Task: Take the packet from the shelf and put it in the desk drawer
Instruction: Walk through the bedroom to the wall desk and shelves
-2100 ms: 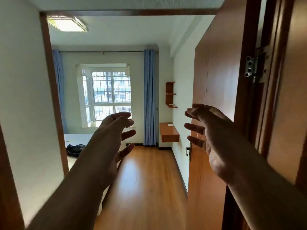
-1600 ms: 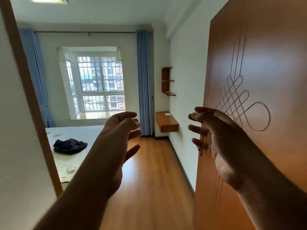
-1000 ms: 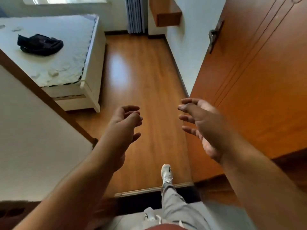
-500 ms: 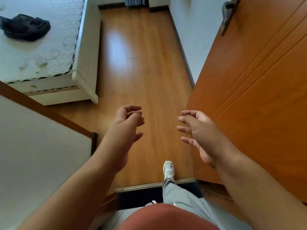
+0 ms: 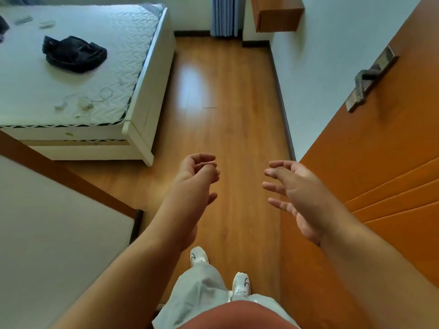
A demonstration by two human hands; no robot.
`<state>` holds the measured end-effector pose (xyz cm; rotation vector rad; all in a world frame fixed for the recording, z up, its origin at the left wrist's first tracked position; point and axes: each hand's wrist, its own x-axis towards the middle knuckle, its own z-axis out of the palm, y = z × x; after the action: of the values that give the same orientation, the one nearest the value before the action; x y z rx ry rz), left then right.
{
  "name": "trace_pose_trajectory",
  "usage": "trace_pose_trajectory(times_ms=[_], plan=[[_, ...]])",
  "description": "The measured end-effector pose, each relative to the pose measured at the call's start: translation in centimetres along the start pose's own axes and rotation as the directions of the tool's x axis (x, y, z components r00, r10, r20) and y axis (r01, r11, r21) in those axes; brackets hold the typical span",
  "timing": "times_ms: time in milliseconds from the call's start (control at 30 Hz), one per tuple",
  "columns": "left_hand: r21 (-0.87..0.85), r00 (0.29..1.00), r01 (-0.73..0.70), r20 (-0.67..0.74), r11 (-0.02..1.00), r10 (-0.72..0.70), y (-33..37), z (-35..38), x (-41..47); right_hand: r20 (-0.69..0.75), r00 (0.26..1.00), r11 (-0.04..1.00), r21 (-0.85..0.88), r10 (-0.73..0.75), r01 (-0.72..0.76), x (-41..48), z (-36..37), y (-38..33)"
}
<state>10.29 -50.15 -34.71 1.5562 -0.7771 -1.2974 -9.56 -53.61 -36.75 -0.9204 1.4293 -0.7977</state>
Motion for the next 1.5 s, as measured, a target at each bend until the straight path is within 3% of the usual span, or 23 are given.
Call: trace_pose_trajectory(times_ms=[267,567,867,1233,1500], plan=[[-0.012,1.0,0.008,0.002,1.0,-0.008,3.7,-2.6,11.5,-0.005,1.0,0.999,0.036,-0.025,0.025,9.9,6.4,-4.7],[0.049,0.994,0.028,0.102,0.998,-0.033,9.2,-7.3,27.7,-0.092,0.995,0.998,-0.054,-0.041,0.036,22.1,14.2,-11.8],[0.106,0.981,0.044,0.182,0.993,-0.063,13.0,-8.2,38.0,-0.142,0.99,0.996,-0.084,-0.008,-0.004,29.2,17.6,-15.7],[0.104,0.986,0.077,0.139,0.992,-0.091,17.2,-6.9,49.6,-0.152,0.988,0.998,0.055,0.028,-0.02,41.5,18.1,-21.3],[0.063,0.998,0.067,0.017,0.996,-0.068,23.5,-2.0,62.6,-0.102,0.995,0.996,0.084,0.02,-0.011,56.7,15.8,-27.7]])
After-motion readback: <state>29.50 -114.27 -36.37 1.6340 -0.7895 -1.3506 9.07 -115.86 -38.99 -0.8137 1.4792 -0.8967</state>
